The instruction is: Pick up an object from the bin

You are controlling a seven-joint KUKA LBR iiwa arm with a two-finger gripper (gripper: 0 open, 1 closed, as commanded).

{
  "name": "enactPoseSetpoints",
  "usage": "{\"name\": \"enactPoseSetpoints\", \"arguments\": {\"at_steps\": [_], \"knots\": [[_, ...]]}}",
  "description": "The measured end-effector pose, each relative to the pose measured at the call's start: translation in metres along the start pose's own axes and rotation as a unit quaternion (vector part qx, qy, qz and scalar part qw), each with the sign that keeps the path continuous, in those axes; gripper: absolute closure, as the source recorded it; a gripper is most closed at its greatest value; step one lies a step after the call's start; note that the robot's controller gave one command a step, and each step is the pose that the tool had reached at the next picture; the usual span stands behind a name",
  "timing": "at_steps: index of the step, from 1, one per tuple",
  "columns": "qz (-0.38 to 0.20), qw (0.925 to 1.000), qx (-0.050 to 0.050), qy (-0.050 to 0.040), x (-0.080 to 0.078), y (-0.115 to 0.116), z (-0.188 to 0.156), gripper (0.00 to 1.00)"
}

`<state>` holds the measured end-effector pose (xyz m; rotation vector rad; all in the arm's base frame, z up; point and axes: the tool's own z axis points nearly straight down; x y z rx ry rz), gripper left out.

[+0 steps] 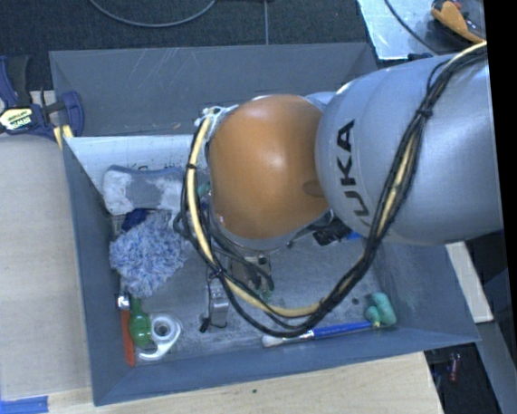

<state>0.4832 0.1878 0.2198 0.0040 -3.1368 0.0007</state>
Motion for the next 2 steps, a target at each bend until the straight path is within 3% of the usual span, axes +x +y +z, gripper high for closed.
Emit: {"name": "enactPoseSetpoints", "arguments": {"at_steps": [1, 2], "knots": [[0.002, 1.0, -0.001, -0.0036, -0.002, -0.001, -0.003, 0.0], [-0.345, 0.9384, 0.0, -0.0064, -0.014, 0.049, 0.127, 0.0]]}}
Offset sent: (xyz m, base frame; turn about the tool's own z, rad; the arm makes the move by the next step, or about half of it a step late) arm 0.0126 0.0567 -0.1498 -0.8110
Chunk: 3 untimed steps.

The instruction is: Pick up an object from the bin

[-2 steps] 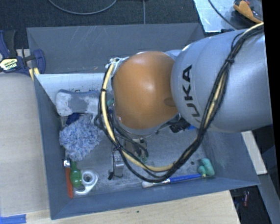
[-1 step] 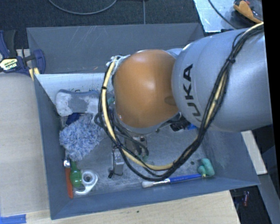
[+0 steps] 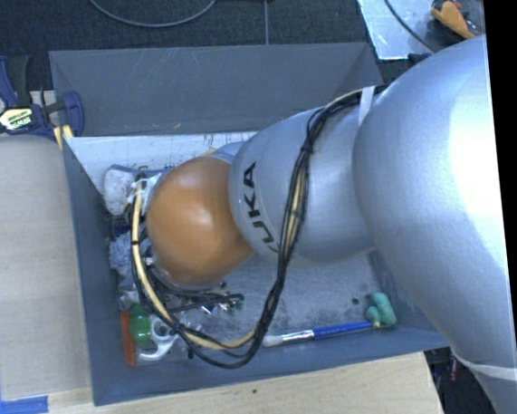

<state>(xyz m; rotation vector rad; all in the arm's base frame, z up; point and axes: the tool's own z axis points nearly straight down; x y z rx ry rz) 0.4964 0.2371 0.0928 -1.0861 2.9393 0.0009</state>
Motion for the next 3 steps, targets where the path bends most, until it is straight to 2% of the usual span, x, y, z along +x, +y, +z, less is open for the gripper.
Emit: {"name": "enactPoseSetpoints", "arguments": {"at_steps": [1, 2, 3], "knots": [[0.217, 0.9761, 0.0, 0.0012, 0.006, 0.01, -0.054, 0.0], [-0.171, 0.9853, 0.0, 0.0026, 0.007, 0.01, -0.016, 0.0], [-0.064, 0.998, 0.002, -0.0002, 0.006, 0.009, 0.022, 0.0]]}}
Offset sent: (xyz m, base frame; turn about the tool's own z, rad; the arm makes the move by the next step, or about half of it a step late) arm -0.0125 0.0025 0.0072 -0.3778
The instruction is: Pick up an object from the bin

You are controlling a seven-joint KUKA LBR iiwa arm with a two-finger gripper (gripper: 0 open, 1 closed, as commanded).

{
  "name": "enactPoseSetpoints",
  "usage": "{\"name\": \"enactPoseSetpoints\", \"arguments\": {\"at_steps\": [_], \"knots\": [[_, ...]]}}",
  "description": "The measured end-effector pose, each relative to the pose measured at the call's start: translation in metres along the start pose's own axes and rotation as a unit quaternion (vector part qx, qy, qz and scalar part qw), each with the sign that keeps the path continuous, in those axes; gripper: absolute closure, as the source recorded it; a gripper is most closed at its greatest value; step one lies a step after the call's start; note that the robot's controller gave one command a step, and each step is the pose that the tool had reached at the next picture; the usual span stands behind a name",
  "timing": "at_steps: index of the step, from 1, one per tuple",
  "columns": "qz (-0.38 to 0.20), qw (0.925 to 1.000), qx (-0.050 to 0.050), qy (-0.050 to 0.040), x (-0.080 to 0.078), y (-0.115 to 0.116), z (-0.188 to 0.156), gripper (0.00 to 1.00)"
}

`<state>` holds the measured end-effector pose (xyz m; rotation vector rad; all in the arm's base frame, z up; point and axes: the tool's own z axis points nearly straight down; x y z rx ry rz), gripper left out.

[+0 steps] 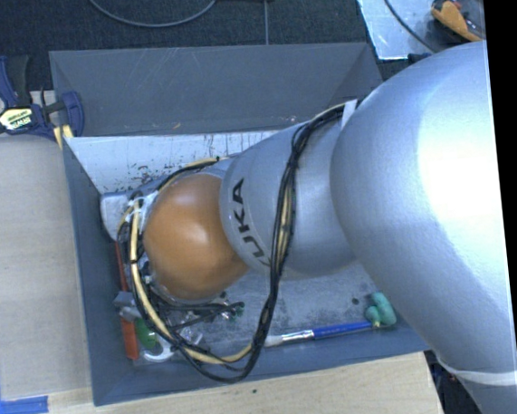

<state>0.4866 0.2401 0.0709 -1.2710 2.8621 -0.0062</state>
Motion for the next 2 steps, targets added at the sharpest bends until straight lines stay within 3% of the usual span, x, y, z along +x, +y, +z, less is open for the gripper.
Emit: {"name": "enactPoseSetpoints", "arguments": {"at_steps": [1, 2], "knots": [[-0.408, 0.9128, -0.001, -0.0034, 0.0023, -0.0101, -0.0004, 1.0], [-0.41, 0.9122, -0.002, -0.0032, 0.0023, -0.0099, -0.0003, 1.0]]}}
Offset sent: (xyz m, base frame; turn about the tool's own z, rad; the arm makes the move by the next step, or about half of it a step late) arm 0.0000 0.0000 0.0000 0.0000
